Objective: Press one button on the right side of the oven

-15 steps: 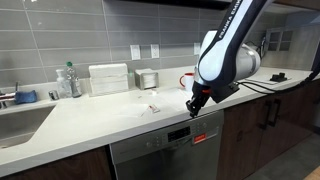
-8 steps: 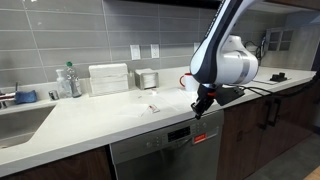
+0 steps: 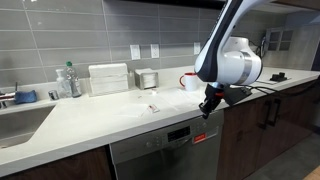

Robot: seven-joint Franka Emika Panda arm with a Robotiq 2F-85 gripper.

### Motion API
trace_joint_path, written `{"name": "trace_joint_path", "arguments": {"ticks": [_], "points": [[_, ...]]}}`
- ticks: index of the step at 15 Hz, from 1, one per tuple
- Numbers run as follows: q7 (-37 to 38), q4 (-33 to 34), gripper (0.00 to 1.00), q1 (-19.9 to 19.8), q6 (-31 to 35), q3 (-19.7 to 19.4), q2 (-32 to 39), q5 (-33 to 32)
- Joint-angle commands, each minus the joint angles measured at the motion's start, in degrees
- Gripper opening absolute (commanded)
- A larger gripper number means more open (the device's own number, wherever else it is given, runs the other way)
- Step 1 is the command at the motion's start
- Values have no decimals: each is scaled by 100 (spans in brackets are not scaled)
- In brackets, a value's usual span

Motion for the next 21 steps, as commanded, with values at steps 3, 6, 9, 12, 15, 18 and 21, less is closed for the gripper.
{"name": "trace_joint_path", "arguments": {"ticks": [3, 6, 9, 12, 15, 18, 21], "points": [[83, 5, 0, -40, -142, -92, 132, -191], [-53, -10, 0, -61, -141, -124, 318, -175], [-179, -16, 0, -92, -25, -107, 469, -27], [-382, -15, 0, -189, 68, -85, 577, -15], [-641, -5, 0, -280, 298, -68, 690, -41], [-987, 42, 0, -415, 530, 79, 739, 34], [-1209, 114, 0, -561, 535, 287, 785, 93]]}}
